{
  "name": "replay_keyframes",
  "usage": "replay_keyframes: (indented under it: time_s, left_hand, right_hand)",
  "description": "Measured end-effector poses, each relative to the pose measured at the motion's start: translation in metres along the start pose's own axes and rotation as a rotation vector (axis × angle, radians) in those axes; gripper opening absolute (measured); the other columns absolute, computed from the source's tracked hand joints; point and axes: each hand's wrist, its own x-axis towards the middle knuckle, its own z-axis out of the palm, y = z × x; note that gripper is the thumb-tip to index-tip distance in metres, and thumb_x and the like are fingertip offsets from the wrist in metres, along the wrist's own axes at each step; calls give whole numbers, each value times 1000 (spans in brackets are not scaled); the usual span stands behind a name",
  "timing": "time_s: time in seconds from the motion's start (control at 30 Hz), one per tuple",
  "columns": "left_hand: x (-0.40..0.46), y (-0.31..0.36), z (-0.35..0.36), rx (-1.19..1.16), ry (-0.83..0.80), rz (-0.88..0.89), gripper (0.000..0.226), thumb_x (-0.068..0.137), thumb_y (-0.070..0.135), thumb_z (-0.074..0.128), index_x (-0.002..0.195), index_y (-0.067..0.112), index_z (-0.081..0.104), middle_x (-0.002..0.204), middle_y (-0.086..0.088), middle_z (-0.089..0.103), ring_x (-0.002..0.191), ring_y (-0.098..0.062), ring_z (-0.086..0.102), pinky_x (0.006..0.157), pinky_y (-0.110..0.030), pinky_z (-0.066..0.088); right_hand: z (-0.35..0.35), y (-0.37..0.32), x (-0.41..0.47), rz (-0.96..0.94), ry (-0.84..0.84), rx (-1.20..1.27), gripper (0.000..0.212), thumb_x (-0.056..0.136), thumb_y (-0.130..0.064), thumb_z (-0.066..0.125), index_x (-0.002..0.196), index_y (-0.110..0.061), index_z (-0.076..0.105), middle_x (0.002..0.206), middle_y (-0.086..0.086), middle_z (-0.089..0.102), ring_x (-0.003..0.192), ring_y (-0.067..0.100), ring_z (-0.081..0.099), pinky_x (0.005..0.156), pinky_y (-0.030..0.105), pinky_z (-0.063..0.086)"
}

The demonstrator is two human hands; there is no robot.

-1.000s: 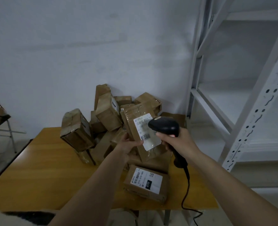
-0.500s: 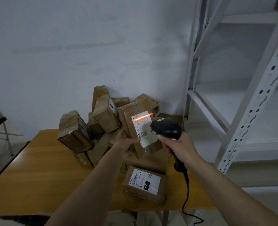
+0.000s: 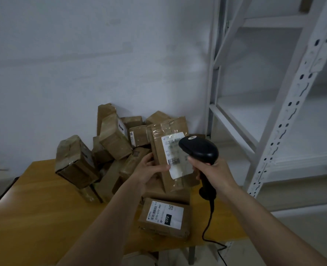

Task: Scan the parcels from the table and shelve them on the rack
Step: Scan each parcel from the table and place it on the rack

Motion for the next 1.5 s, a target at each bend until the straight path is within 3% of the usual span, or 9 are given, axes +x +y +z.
replay_keyframes:
  time_s: [0.27,0.4,0.53,0.6,0.73,0.9,1.03,1.27,1.5]
  left_hand:
    - [9,-3,31,167,-277,-11,112,43,14,93,140,28,38,132,-4,55,120,-24,55,101,-47,48]
    - [10,-12,57,280,-385,7,119,34,23,96,139,29,38,132,-3,54,122,-22,53,104,-47,45]
    - [3,-24,85,364,-452,41,121,33,27,97,139,29,38,131,1,55,123,-19,50,105,-45,45]
    - [-5,-28,102,378,-463,48,120,34,26,98,138,30,39,130,0,56,121,-19,52,102,-43,47]
    - [-22,-30,141,403,-427,111,108,40,30,96,132,39,41,127,1,58,118,-21,54,101,-46,48]
    - [-47,-33,206,408,-382,242,80,65,25,89,124,46,40,121,7,59,113,-13,57,89,-31,52]
    - [-65,-35,265,447,-306,336,89,68,33,86,140,42,35,124,16,54,123,-11,51,100,-38,49]
    - [-71,-40,353,694,-307,406,127,65,31,87,148,51,-6,152,14,24,138,-11,29,110,-47,38]
    - [-48,-7,415,737,12,488,96,79,34,75,150,49,11,142,1,28,120,-17,41,98,-34,43]
  right_hand:
    - [-31,3,-24,24,225,99,24,79,-22,76,91,-37,61,96,-6,68,98,8,59,82,27,47]
    - [-55,11,-46,61,302,132,30,74,-22,80,100,-28,68,100,-1,73,102,15,63,91,35,50]
    - [-86,16,-69,42,374,171,32,74,-17,80,103,-25,70,96,0,74,98,19,66,83,33,52]
    - [-105,17,-78,23,374,177,39,71,-18,81,108,-25,69,102,1,74,103,19,67,92,39,52]
    - [-145,13,-92,-31,339,196,63,62,-28,81,122,-20,63,112,2,72,110,20,65,101,48,48]
    - [-203,6,-97,-49,363,240,55,69,-23,78,122,-20,63,112,0,71,111,20,64,101,50,47]
    - [-254,3,-96,-51,383,307,49,71,-18,76,119,-18,65,111,8,71,107,25,67,97,52,50]
    - [-329,17,-66,60,351,360,35,79,-13,75,113,-14,68,107,14,72,103,31,68,96,53,50]
    - [-368,3,-28,82,372,354,15,82,-11,74,97,-13,71,103,12,72,103,27,65,100,44,49]
